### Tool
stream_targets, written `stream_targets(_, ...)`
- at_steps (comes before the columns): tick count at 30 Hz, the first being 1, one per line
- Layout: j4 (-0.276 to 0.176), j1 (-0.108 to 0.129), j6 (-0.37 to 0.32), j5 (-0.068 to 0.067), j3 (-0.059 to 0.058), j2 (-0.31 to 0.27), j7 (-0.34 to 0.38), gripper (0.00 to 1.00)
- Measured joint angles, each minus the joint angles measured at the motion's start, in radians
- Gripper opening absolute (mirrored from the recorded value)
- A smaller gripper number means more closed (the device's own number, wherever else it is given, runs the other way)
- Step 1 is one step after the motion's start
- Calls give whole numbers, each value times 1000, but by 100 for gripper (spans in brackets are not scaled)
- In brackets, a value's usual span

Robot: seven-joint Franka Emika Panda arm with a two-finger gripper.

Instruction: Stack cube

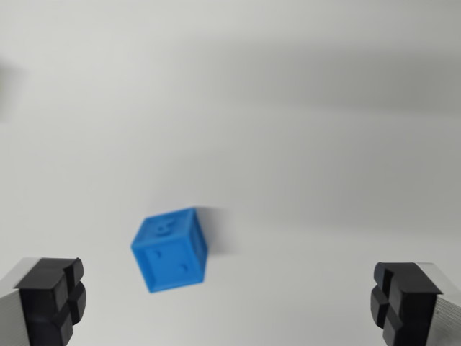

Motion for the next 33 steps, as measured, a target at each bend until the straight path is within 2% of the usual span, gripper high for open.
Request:
stream_targets(17, -190, 18, 146, -2, 11, -64, -49, 100)
stream_targets(33, -385, 46, 321, -3, 24, -109, -101, 100)
